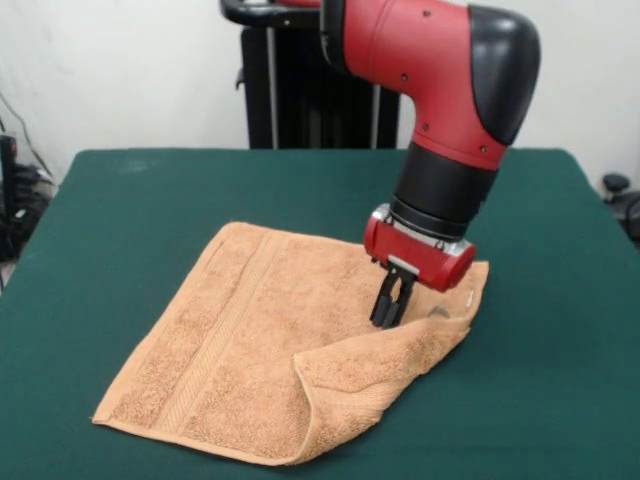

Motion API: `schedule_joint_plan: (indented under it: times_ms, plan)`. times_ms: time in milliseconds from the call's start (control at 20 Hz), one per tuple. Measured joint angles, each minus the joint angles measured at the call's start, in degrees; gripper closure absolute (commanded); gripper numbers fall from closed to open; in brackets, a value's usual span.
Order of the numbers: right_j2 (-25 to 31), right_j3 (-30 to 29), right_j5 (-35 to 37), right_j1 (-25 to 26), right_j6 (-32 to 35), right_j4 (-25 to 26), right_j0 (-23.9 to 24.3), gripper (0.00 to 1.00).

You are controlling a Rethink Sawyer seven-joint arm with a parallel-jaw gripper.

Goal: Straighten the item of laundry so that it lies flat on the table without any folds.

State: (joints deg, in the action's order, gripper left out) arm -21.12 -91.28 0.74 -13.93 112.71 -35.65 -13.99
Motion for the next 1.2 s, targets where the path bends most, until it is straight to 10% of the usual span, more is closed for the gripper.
schedule_joint_plan:
  times_ms: [1200]
  plan:
    - [-1.89,2.09,1.98,2.85,0.00,-2.25,-1.77,1.00]
